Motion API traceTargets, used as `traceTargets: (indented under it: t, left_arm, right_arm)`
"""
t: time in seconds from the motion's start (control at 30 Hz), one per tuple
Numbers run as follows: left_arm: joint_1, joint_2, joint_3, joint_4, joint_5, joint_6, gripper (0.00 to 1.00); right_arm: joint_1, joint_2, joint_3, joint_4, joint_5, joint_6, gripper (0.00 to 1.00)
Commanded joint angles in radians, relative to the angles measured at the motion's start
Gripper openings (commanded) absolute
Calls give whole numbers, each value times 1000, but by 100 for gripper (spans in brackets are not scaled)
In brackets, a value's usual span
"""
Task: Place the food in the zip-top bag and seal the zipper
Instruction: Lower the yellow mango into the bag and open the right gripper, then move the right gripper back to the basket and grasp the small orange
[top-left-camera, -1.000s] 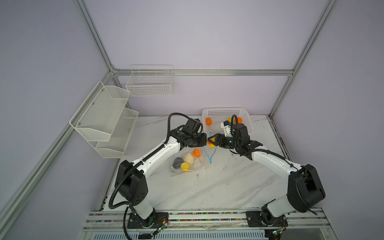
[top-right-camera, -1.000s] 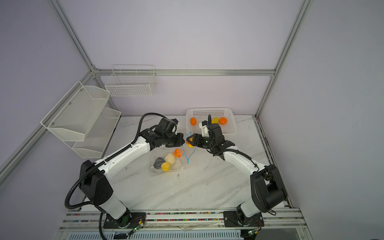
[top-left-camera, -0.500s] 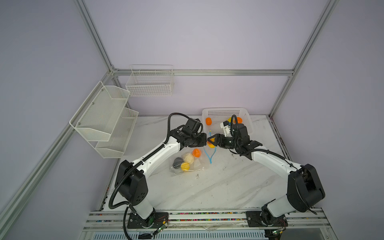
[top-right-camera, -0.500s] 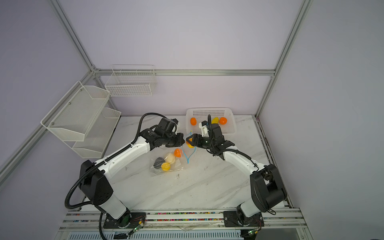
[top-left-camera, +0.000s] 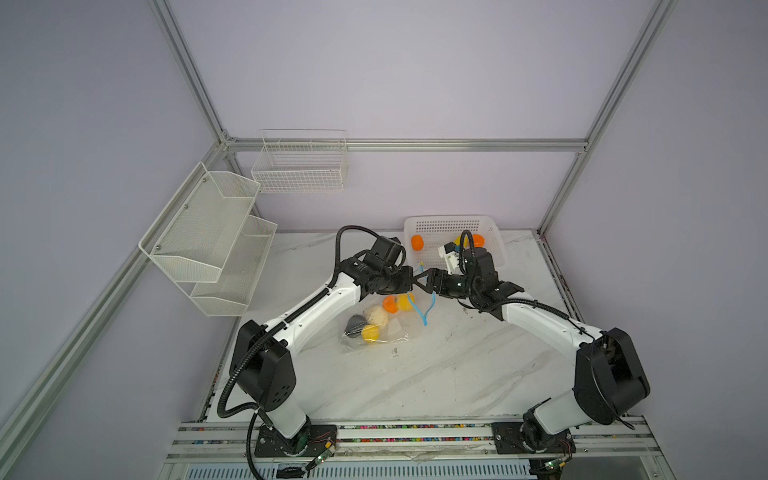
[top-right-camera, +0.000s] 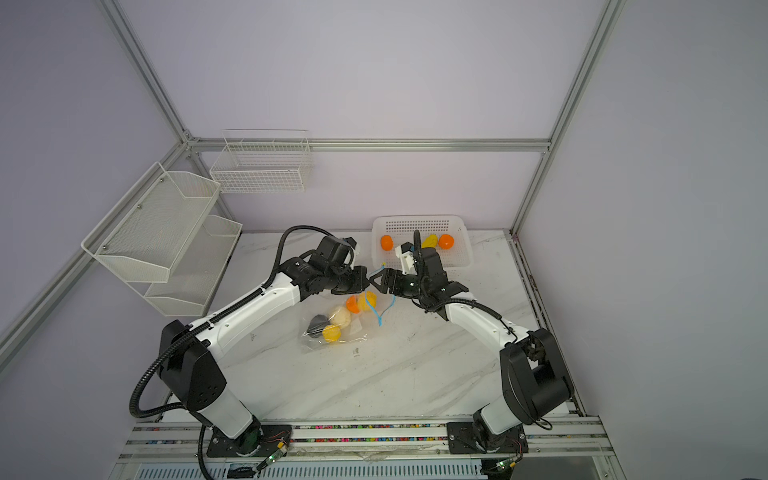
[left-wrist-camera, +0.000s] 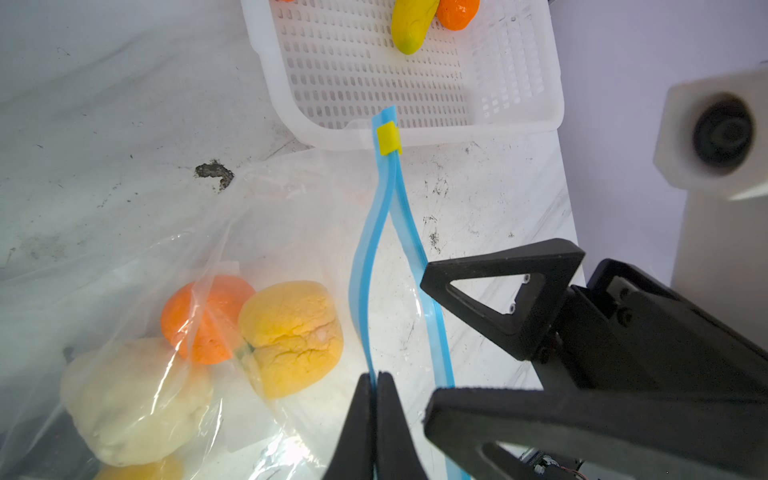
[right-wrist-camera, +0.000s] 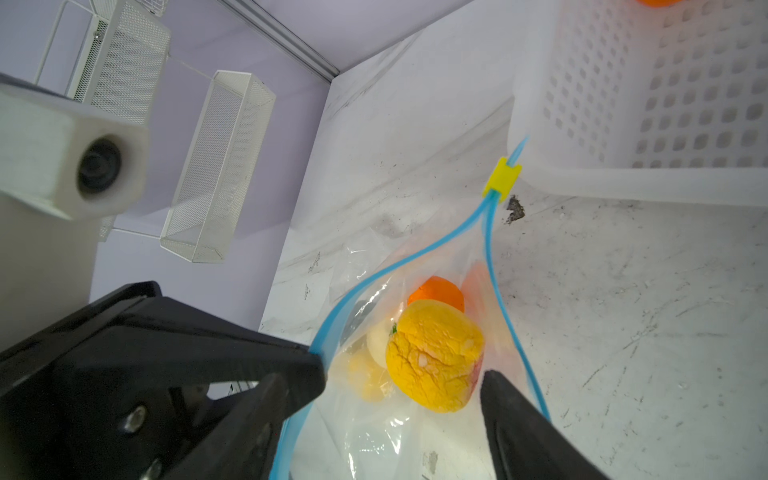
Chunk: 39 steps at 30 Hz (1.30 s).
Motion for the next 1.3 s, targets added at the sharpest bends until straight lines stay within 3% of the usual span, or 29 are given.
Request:
traceTargets:
  t: [0.0,0.17,0.43,0.6,1.27]
  left_arm:
    - [4,-54,-6,39,6,-4,0]
    - [4,-59,-12,39,1,-2,0]
    - [6,-83,-41,44,-15,1,0]
    - [9,-99,-58,48,-23,1,0]
    - [44,-116,-64,37,-21,15,0]
  right_arm:
    - [6,-11,11,3,-6,-3,77]
    - [6,-31,47,-55,24,-52,76]
    - [-17,-93,96,-93,147,-89,76]
    - [-33,-54,156,-119,253,-143,75]
    - [-82,513,564,-108,431,-296,72]
